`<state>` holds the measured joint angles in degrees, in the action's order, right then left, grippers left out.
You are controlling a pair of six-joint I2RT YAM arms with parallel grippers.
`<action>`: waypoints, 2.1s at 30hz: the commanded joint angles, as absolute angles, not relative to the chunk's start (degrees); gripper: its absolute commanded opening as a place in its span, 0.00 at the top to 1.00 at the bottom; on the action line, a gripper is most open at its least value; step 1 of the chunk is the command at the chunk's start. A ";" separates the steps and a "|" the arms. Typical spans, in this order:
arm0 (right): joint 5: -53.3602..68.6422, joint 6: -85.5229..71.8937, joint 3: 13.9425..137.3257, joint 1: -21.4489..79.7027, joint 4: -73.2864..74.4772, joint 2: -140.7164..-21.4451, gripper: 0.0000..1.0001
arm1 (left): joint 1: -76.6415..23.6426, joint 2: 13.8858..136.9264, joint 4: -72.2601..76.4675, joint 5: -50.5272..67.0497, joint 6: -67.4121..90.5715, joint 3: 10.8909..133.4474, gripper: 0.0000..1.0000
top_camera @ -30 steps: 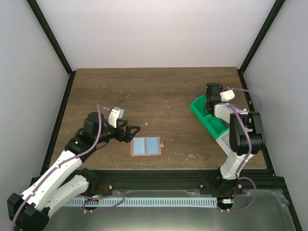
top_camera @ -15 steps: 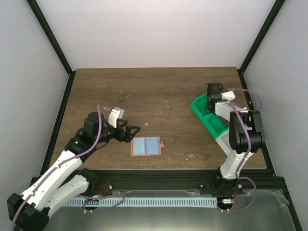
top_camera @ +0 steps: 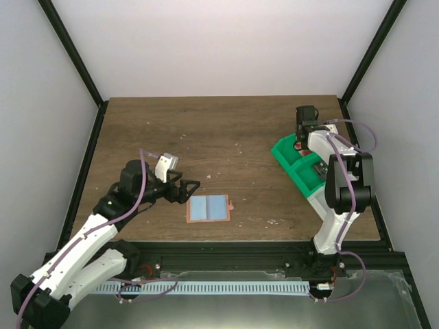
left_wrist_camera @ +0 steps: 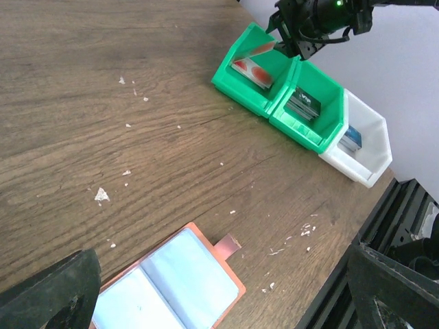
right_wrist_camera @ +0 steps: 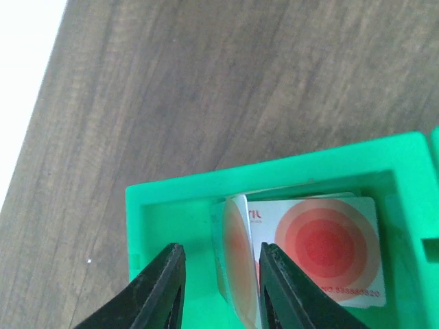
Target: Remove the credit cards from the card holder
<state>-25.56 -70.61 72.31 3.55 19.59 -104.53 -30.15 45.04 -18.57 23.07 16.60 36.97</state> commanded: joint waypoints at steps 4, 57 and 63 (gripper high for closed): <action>-25.95 -78.00 77.85 2.96 32.65 -106.67 0.68 | -30.21 45.44 -18.01 23.67 15.85 36.47 0.00; 22.62 -43.89 34.56 32.59 7.16 -64.15 0.61 | -28.30 71.45 -3.93 25.04 36.07 26.85 0.45; 22.72 -45.96 33.42 40.86 4.64 -67.33 0.61 | -28.30 74.94 0.78 26.19 35.37 24.33 0.59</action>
<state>21.82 -43.13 34.33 36.36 8.45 -65.47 -28.47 72.99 -4.32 24.75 35.97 25.61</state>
